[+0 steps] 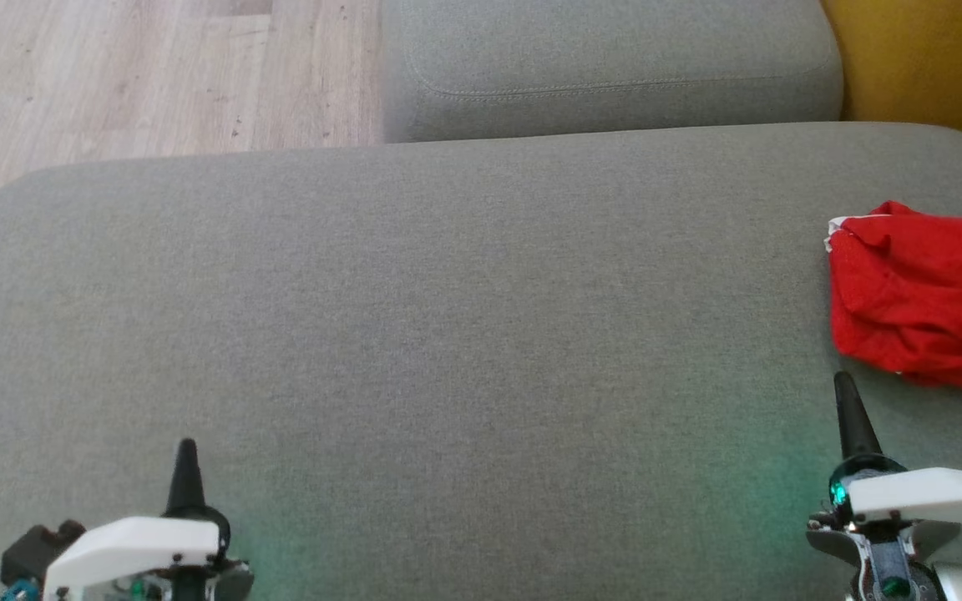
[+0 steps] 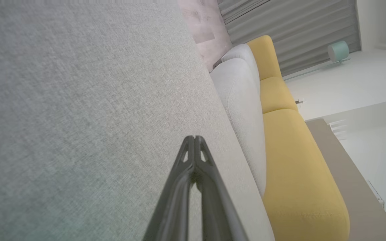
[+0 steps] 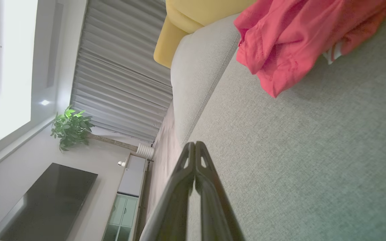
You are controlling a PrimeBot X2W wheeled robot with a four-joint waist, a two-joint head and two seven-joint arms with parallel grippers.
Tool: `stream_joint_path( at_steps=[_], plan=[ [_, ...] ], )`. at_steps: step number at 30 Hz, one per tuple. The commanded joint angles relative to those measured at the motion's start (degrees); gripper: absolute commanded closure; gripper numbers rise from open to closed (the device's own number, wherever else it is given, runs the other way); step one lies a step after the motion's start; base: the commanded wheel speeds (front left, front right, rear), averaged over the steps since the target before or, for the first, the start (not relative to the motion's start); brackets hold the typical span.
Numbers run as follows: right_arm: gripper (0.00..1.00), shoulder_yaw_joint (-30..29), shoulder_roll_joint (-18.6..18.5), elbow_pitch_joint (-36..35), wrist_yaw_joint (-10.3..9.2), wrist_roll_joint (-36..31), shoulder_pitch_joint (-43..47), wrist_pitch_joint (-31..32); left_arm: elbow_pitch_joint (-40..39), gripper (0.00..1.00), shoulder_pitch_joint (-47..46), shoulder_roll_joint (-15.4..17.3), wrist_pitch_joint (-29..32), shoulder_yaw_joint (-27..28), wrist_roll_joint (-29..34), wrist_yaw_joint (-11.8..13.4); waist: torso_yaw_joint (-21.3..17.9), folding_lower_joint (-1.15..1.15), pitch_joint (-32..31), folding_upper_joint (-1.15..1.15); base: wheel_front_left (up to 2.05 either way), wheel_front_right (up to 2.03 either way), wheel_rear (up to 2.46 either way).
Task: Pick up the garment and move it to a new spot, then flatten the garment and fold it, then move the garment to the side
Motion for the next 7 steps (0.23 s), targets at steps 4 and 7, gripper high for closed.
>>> stream_joint_path(
  at_steps=[4, 7],
  plan=[
    [1.0, 0.3, -1.2, -1.6, -0.03, 3.5, -3.4, 0.3, -1.4, 1.0, -3.6, -0.3, 0.8, 3.2, -2.1, -1.3, -0.1, 0.0, 0.0, 0.0, 0.0, 0.0, 0.0],
    [1.0, 0.1, -1.2, -1.5, -0.03, 5.6, -3.7, 0.5, -1.3, 1.0, -3.9, -0.6, 1.3, 4.1, -3.3, -1.9, -0.1, 0.0, 0.0, 0.0, 0.0, 0.0, 0.0]
  ],
)
